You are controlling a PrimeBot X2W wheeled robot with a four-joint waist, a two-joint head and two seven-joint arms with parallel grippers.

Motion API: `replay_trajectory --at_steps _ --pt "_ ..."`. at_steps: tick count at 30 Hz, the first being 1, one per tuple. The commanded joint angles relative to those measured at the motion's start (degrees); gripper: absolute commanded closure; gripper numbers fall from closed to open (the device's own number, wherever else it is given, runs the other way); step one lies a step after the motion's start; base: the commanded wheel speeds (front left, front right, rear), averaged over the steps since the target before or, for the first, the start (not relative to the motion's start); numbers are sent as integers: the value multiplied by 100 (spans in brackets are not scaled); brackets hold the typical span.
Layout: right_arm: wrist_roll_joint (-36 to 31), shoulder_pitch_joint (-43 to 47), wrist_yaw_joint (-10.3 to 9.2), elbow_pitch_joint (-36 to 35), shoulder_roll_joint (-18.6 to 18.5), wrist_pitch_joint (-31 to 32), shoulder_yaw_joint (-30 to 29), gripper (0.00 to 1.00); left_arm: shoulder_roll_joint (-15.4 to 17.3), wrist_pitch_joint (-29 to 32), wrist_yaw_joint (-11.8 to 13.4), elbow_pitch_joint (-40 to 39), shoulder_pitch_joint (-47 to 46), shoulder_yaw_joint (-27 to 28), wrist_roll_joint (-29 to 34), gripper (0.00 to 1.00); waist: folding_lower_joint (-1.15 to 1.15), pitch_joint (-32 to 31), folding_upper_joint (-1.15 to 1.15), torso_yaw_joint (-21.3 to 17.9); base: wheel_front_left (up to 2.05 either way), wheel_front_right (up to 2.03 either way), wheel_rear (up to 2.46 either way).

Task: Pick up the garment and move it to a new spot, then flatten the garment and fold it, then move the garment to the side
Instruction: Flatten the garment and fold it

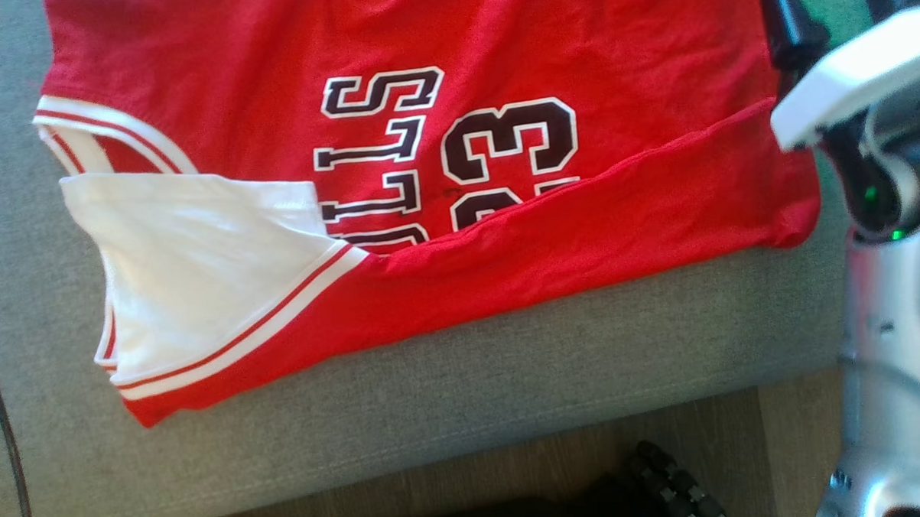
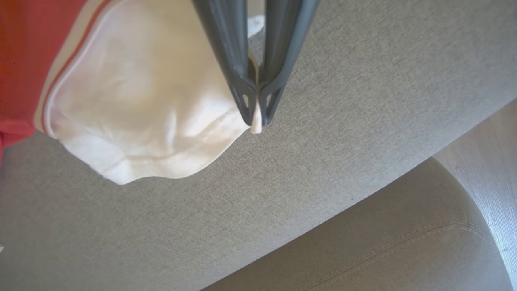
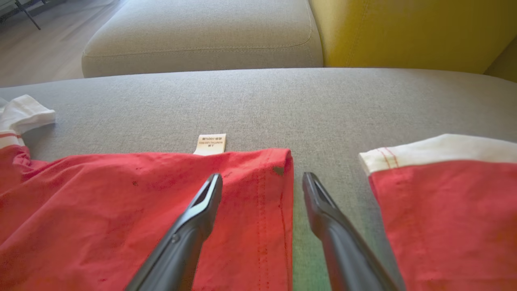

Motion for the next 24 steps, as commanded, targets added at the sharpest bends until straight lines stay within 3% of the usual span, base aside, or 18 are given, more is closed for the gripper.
replay_trajectory --at_steps 1,12,22,24 --pt "-10 -231 -2 58 81 131 -40 0 277 -69 7 -156 -382 125 -93 100 0 -19 0 58 0 0 0" --pt "319 -1076 -2 1227 94 568 -42 0 381 -182 7 -192 -446 -204 -335 100 0 -117 0 133 0 0 0" --pt "279 -1559 -2 2057 94 466 -44 0 350 -276 7 -152 -486 -368 -526 100 0 -143 0 220 0 0 0" --pt "256 -1648 -2 2188 94 420 -23 6 351 -291 7 -145 -511 -395 -541 100 0 -137 0 245 0 0 0"
